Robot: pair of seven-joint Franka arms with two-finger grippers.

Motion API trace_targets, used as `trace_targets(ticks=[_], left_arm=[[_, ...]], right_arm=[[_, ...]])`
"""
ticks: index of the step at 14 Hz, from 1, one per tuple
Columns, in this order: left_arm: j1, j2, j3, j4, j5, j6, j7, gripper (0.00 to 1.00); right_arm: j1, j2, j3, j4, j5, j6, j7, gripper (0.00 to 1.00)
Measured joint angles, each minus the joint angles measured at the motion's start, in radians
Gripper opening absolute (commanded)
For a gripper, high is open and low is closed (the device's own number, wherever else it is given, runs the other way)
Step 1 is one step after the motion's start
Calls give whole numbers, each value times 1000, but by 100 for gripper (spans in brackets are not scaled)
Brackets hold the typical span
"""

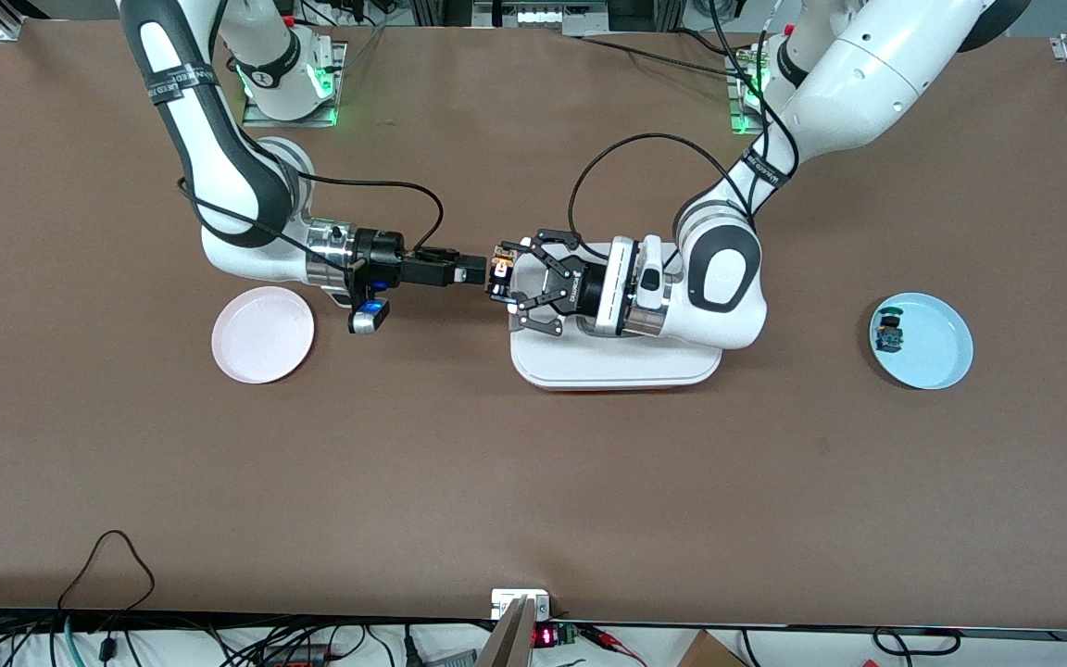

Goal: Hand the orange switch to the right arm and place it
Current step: 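Hold the switch with the left gripper while the right gripper approaches, then close the right gripper on the orange switch beside the left gripper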

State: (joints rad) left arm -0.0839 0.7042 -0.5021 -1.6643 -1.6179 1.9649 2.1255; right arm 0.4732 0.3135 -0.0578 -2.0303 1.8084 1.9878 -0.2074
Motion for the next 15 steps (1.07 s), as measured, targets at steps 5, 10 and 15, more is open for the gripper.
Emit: trace_targets(ticks=[5,10,15], left_arm=[[0,0,0,0,0,1,0,0],[0,0,0,-1,0,2,0,0],[0,0,0,-1,0,2,0,0]], right_arm=[[17,19,8,0,59,13,-2,100],[31,21,9,4,69,38,-2,96],[31,24,9,4,71,38,-2,94]])
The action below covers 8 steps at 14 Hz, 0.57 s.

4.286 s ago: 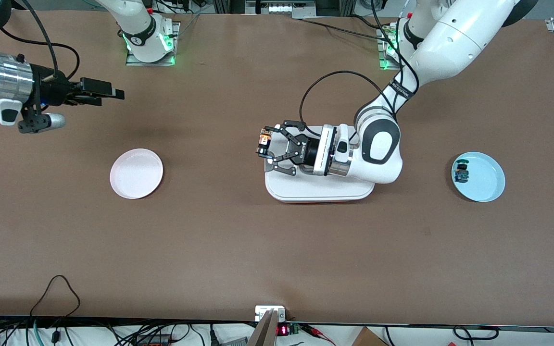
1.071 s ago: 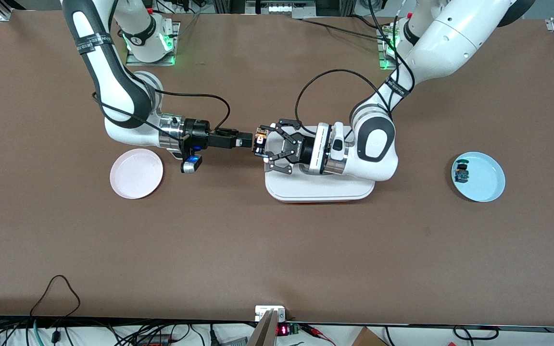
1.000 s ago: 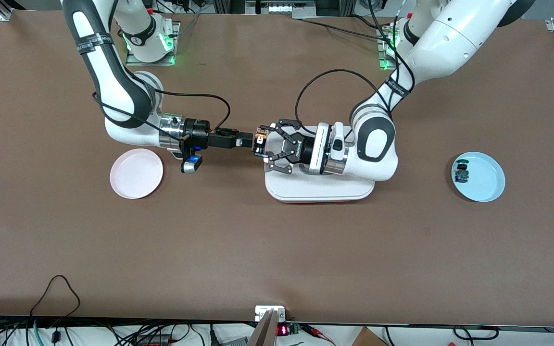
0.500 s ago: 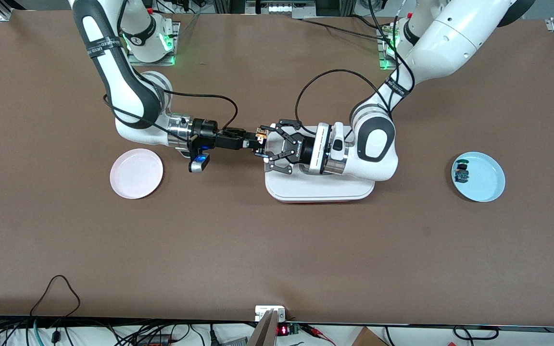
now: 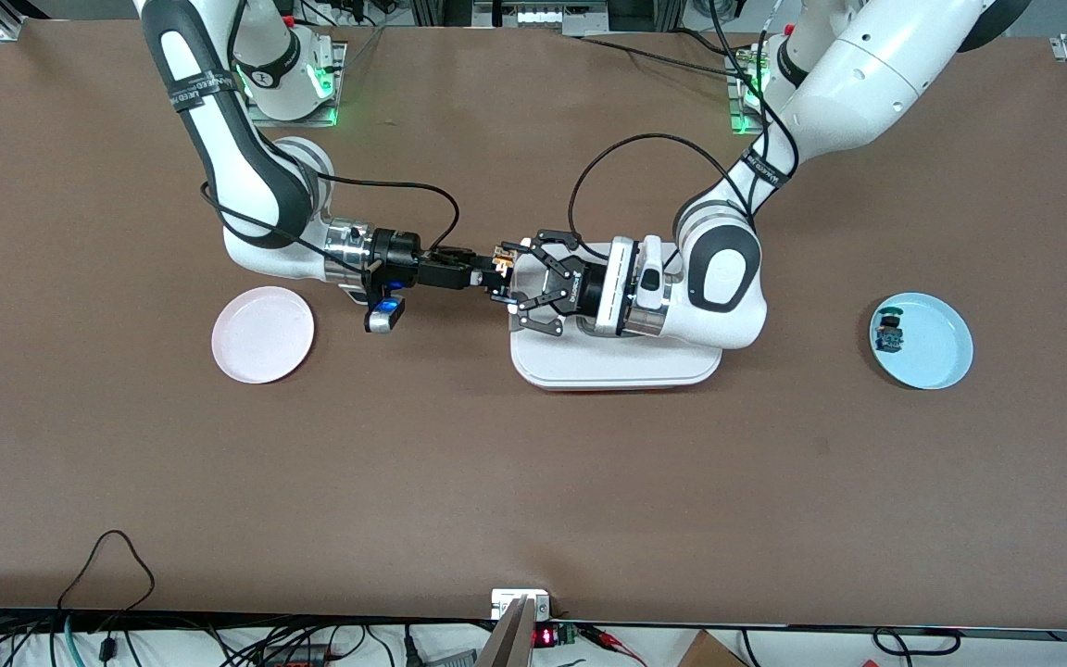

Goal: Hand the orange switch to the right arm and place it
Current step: 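Close the right gripper on the orange switch beside the left gripper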

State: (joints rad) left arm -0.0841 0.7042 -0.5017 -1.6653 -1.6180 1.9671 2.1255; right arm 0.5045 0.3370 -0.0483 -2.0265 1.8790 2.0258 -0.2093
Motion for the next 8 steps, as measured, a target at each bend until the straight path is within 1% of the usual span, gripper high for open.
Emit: trace_targets(ticks=[2,3,4,5,6,8], left_arm=[[0,0,0,0,0,0,0,0],[0,0,0,0,0,0,0,0],[0,0,0,0,0,0,0,0],[0,0,0,0,0,0,0,0],[0,0,0,0,0,0,0,0],[0,0,0,0,0,0,0,0]], right_arm=[[0,3,0,0,0,0,0,93],[0,6,0,0,1,0,0,90],[0,8,0,0,1,0,0,85],[0,10,0,0,1,0,0,72],[1,11,0,0,1,0,0,64],[4,11,1,1,1,-2,0,63]])
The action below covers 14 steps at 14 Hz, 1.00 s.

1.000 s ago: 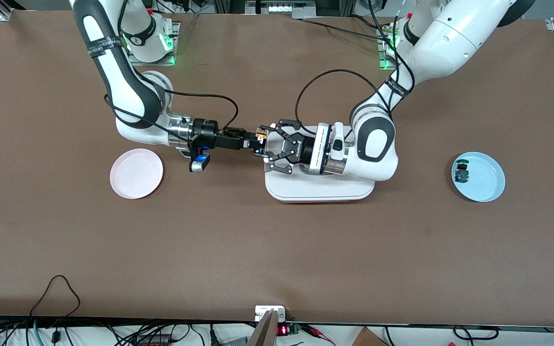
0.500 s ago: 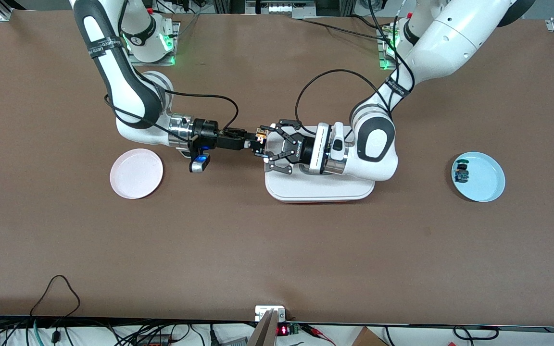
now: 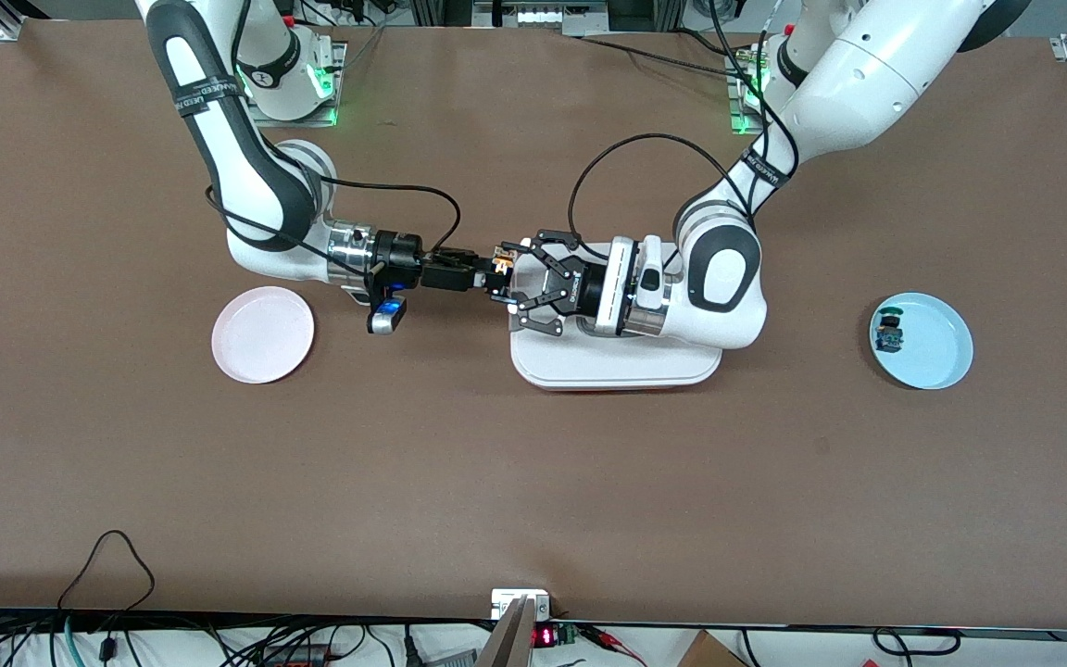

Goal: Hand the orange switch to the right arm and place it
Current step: 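Close the right gripper on the orange switch beside the left gripper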

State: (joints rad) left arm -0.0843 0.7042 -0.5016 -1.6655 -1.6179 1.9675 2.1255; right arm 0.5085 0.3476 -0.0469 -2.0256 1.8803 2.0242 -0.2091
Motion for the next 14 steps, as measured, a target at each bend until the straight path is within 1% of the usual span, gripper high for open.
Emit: trace_targets(ticks=[2,3,4,5,7,8,9,12,13,14], left_arm=[[0,0,0,-3,0,1,0,0],[0,0,0,-3,0,1,0,0],[0,0,0,-3,0,1,0,0],[0,0,0,-3,0,1,0,0],[0,0,0,-3,0,1,0,0],[-1,0,-1,-4,-4,0,-2,0],[-2,0,-2,-4,-5,0,-1,0],[-3,0,-4,-2,-10,0,-1,1],[-3,0,-5,-1,-11,0,-1,6],[-4,0,-6,0,-12,1,-1,16]], right_arm=[[4,-2,7,5,3,-2,0,63],[7,-2,12,6,3,-2,0,61],[9,-2,14,7,3,-2,0,40],[10,-2,16,7,3,-2,-1,23],[9,-2,16,8,4,-3,-16,8],[8,-2,16,11,3,-6,-36,2],[7,-1,15,11,3,-12,-44,1],[0,0,15,11,3,-31,-50,1],[-2,1,15,11,3,-39,-51,1],[-5,2,15,11,3,-47,-53,1]])
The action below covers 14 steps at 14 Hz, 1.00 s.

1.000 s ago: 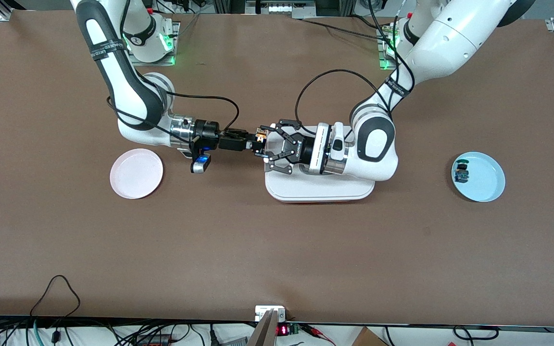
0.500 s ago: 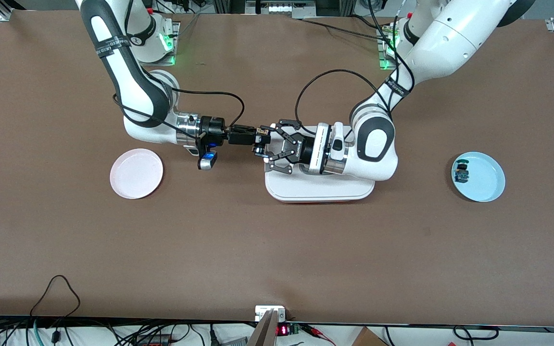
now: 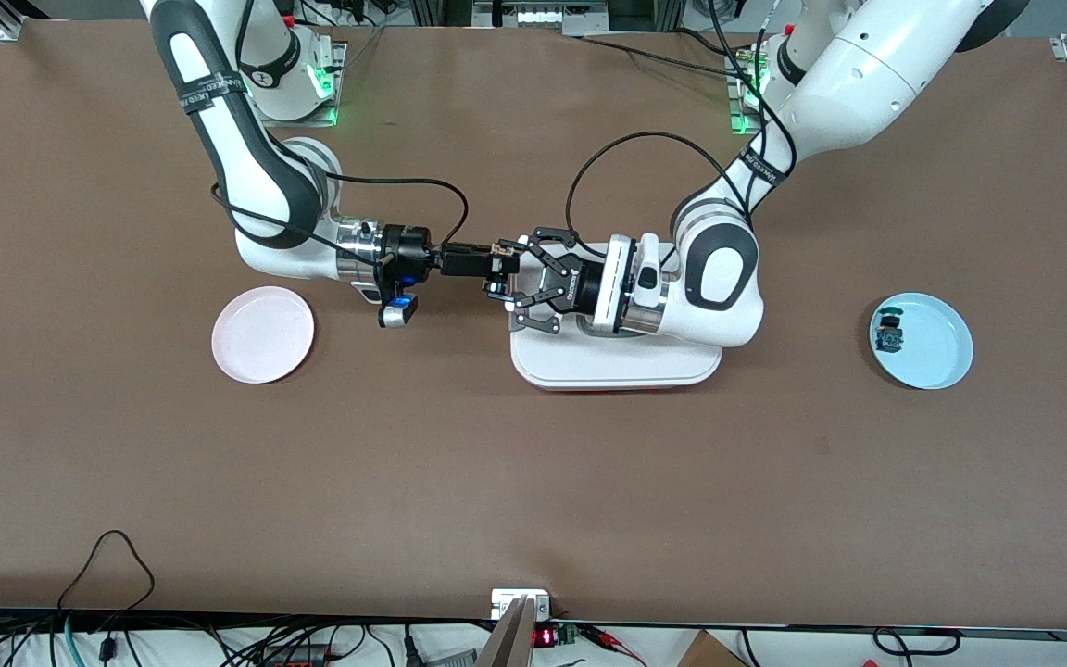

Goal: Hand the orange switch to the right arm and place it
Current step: 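Close the right gripper on the orange switch beside the left gripper, then open the left gripper and pull it back while the right gripper holds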

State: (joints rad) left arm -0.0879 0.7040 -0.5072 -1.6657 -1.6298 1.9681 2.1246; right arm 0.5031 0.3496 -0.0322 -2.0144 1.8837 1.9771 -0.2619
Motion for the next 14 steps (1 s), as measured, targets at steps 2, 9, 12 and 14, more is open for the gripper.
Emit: trace_targets(ticks=[2,9,12,14], left_arm=[[-2,0,0,-1,-16,2,0,85],[5,0,7,-4,-42,3,5,100],[20,-4,9,-1,-42,3,4,100],[42,-7,9,2,-23,-11,-15,100]], right_arm=[[-4,1,0,1,1,-9,-1,1],[-17,1,-3,1,1,-25,-1,1],[-20,1,-4,1,1,-26,-1,1],[-32,1,-4,1,1,-37,-1,1]])
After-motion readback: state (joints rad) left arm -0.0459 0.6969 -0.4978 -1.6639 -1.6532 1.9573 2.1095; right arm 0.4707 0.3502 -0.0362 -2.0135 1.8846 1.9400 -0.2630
